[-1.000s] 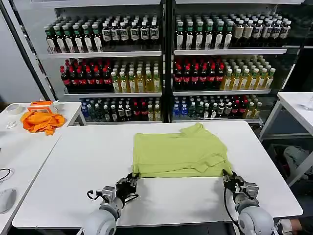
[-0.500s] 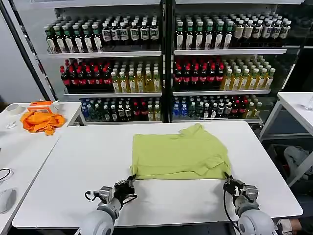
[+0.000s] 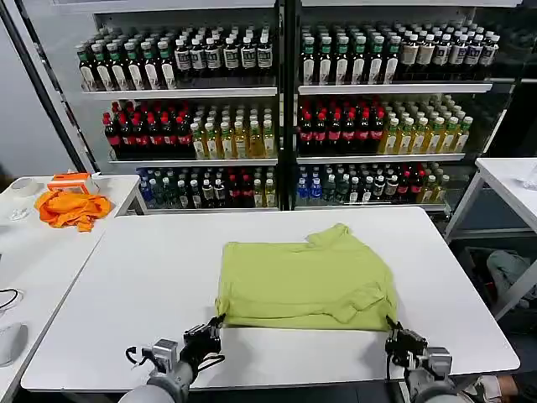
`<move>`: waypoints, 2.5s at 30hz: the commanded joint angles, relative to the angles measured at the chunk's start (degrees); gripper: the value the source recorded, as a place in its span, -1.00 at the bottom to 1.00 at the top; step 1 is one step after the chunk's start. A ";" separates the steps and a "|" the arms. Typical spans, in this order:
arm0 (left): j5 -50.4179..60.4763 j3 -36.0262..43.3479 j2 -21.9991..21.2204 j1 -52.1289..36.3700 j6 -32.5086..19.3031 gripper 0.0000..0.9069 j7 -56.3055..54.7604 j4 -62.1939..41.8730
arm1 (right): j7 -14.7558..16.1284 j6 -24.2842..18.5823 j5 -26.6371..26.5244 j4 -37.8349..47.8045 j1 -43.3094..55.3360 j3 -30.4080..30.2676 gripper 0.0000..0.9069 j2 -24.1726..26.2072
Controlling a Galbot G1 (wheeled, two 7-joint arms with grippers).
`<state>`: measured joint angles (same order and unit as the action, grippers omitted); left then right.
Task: Fold and organize the clothes.
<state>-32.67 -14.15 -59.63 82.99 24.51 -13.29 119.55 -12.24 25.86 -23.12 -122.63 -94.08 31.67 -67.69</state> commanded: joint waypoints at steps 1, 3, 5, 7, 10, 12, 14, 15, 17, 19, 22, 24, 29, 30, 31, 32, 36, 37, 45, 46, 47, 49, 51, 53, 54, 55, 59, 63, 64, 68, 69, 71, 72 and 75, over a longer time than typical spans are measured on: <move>0.97 -4.01 4.15 8.55 0.37 -0.96 0.48 7.68 | 0.37 0.34 3.68 -6.26 -8.04 0.50 1.00 -0.93; 1.44 -4.56 5.00 8.11 0.78 0.67 0.55 8.00 | 0.25 -0.02 4.15 -6.26 -7.41 0.72 1.00 -1.14; 1.41 -4.97 5.67 7.43 0.98 1.00 0.65 7.99 | 0.28 -0.57 4.71 -6.68 -7.00 1.40 1.00 -1.11; 1.41 -5.42 6.19 6.79 1.39 1.00 0.74 7.95 | 0.17 -0.74 4.69 -7.13 -6.86 2.18 1.00 -0.86; 1.34 -6.46 7.38 5.23 1.50 1.00 0.75 7.66 | 0.19 -0.77 4.44 -7.82 -6.27 3.52 1.00 -0.05; 0.41 -7.25 8.43 3.20 1.57 1.00 0.68 7.17 | 0.11 0.34 2.79 -8.34 -4.82 4.93 1.00 0.87; -0.15 -7.98 9.15 0.98 1.63 1.00 0.55 6.44 | 0.13 0.85 1.72 -8.38 -3.19 5.53 1.00 1.39; -0.01 -8.35 9.52 -0.10 1.46 1.00 0.60 5.95 | 0.14 0.96 1.39 -8.32 -2.72 5.71 1.00 1.51; -0.06 -8.59 10.06 -2.74 1.41 1.00 0.59 5.17 | 0.03 1.01 0.32 -7.89 -0.50 6.08 1.00 1.91; -0.86 -8.39 10.30 -5.04 1.73 1.00 0.57 4.50 | -0.40 1.14 -1.13 -7.23 1.08 6.24 1.00 2.46; -1.59 -6.92 10.61 -8.39 2.11 1.00 0.62 2.15 | -0.98 1.23 -3.67 -4.79 4.61 6.48 1.00 3.93; -3.73 -5.52 10.25 -11.02 2.80 1.00 0.34 0.19 | -1.52 1.68 -5.95 -2.56 7.89 6.00 1.00 5.12; -6.83 -1.06 8.24 -18.62 4.65 1.00 -0.78 -6.30 | -3.23 3.22 -9.50 4.86 19.20 1.35 1.00 6.75; -7.28 0.13 7.83 -19.62 4.93 1.00 -0.99 -8.11 | -3.62 3.44 -9.98 6.65 21.43 0.10 1.00 6.84; -7.30 0.66 7.55 -21.04 4.98 1.00 -1.14 -8.62 | -3.85 3.70 -10.34 7.71 22.68 -0.68 1.00 6.85; -7.15 3.08 7.02 -24.80 4.98 1.00 -1.38 -10.30 | -4.00 4.07 -11.04 10.83 25.34 -2.72 1.00 6.91; -6.99 8.75 4.89 -32.57 5.60 1.00 -2.01 -16.98 | -3.44 4.82 -10.92 17.73 33.71 -8.87 1.00 6.56; -7.06 10.17 4.21 -35.16 6.01 1.00 -2.27 -18.60 | -3.44 5.10 -11.01 19.02 36.58 -11.02 1.00 6.16; -7.20 18.50 -1.58 -45.55 8.58 1.00 -5.60 -30.47 | -4.87 6.28 -13.54 34.20 51.38 -18.97 1.00 1.71; -7.27 19.22 -1.89 -46.37 8.58 1.00 -5.55 -31.39 | -5.00 6.64 -14.48 36.28 52.73 -19.60 1.00 1.08; -7.42 20.12 -2.13 -47.12 8.59 1.00 -5.48 -32.40 | -5.16 6.81 -15.13 38.55 54.21 -19.92 1.00 0.40; -7.78 21.84 -2.85 -48.56 8.61 1.00 -5.29 -34.15 | -5.23 6.92 -15.94 41.75 56.56 -20.47 1.00 -0.62; -8.31 22.49 -3.42 -49.34 8.61 1.00 -5.26 -35.07 | -5.22 6.92 -15.97 43.49 57.85 -20.77 1.00 -1.41; -9.39 23.02 -3.97 -49.62 8.65 1.00 -5.32 -35.65 | -5.22 6.89 -15.94 45.22 59.31 -21.04 1.00 -2.21; -10.12 23.31 -4.32 -50.06 8.64 1.00 -5.31 -36.15 | -5.15 6.77 -15.90 46.19 59.71 -21.10 1.00 -2.52; -10.90 23.77 -4.87 -50.53 8.65 1.00 -5.34 -36.89 | -5.07 6.70 -15.91 47.13 60.41 -21.10 1.00 -2.82; -11.32 24.41 -5.97 -51.46 8.62 1.00 -5.37 -39.43 | -4.89 6.48 -15.87 49.94 61.80 -21.35 1.00 -3.78; -10.85 24.64 -6.75 -51.89 8.62 1.00 -5.57 -41.68 | -4.61 6.21 -15.41 52.41 62.55 -21.54 1.00 -4.98; -10.62 24.62 -6.92 -51.89 8.63 1.00 -5.73 -42.01 | -4.61 6.21 -15.35 52.96 62.60 -21.53 1.00 -5.35; -10.37 24.63 -6.99 -51.49 8.68 1.00 -6.41 -42.20 | -4.55 6.16 -15.08 54.51 62.78 -21.55 1.00 -6.12; -10.33 24.62 -6.96 -51.39 8.68 1.00 -6.51 -42.18 | -4.52 6.16 -14.99 54.83 62.85 -21.55 1.00 -6.29; -10.14 24.54 -6.85 -51.15 8.68 1.00 -6.88 -42.26 | -4.41 6.14 -14.82 55.40 62.96 -21.55 1.00 -6.59; -10.13 24.49 -6.81 -51.08 8.69 1.00 -6.94 -42.27 | -4.37 6.13 -14.76 55.59 62.97 -21.57 1.00 -6.63; -10.17 24.30 -6.35 -50.81 8.71 1.00 -7.01 -41.96 | -4.32 6.10 -14.76 55.96 63.06 -21.61 1.00 -6.88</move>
<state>-42.30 8.89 -65.36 33.72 33.01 -19.84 80.30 -16.55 31.94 -37.63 -71.24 -33.47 10.85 -73.33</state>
